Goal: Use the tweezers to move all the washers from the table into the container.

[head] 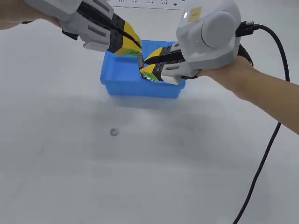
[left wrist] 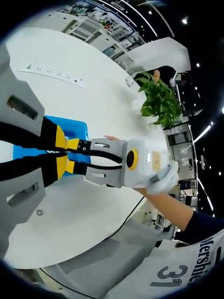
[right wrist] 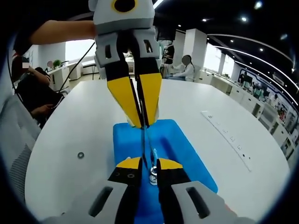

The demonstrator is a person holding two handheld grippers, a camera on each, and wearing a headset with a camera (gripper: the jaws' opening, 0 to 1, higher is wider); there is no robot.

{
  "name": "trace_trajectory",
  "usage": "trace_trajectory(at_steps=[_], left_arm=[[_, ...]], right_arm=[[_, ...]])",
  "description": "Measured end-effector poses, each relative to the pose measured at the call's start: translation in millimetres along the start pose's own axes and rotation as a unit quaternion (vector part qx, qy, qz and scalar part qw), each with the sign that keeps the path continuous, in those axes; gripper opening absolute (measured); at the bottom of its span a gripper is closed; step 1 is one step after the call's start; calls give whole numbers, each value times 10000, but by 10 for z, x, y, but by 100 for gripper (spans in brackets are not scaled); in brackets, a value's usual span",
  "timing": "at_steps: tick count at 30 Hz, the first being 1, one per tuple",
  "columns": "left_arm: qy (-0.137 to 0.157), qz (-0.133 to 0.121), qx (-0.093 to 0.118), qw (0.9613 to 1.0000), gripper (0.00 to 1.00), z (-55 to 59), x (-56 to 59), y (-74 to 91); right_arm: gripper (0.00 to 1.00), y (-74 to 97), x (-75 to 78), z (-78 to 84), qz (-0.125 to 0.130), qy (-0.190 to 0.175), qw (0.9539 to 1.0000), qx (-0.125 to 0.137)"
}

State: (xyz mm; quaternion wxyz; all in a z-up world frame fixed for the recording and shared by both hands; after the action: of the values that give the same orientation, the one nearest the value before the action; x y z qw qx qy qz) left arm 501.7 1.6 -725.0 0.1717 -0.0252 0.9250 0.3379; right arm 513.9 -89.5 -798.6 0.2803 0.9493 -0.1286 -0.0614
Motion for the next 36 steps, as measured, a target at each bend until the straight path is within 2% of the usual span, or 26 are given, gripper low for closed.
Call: trace_trajectory(at_steps=[2, 9, 13, 19, 26, 30, 32, 36], left_arm=[[-45, -46, 24, 10000, 6, -45, -9, 32], [-173, -164, 113, 9997, 6, -232, -17, 184], [-172, -182, 239, 9994, 5, -352, 31, 260], [-235, -195, 251, 9992, 5, -474, 114, 322], [-253, -111, 432, 9987, 5, -672, 273, 392], [-275, -144, 401, 9987, 5, -715, 354, 445], [-250, -154, 400, 9988, 5, -728, 417, 478], [-214, -167, 387, 9989, 5, -750, 622, 547]], right_arm=[[13, 22, -34, -22, -2, 55, 10000, 11], [13, 139, -127, -209, 47, 95, 9995, 307], [13, 220, -170, -298, 113, 155, 9990, 403], [14, 307, -288, -369, 104, 163, 9984, 534], [15, 417, -502, -453, -163, 248, 9976, 622], [12, 450, -633, -479, -209, 548, 9969, 523], [12, 464, -708, -479, -242, 564, 9969, 497], [11, 473, -909, -452, -365, 518, 9968, 483]])
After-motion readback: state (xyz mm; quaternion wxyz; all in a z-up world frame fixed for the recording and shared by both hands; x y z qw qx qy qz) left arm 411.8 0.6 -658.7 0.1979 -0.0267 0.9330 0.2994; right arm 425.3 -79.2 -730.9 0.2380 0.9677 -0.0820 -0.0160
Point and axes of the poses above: the centre of the closed fingertips' face, and the gripper's own axes: y roughly backward along the fingers, x roughly to its right, z roughly out of its underside, the point moved 7 cm from there along y, roughly backward along the fingers, and after that the axes turned 11 degrees about -y, right-handed, at the moved point
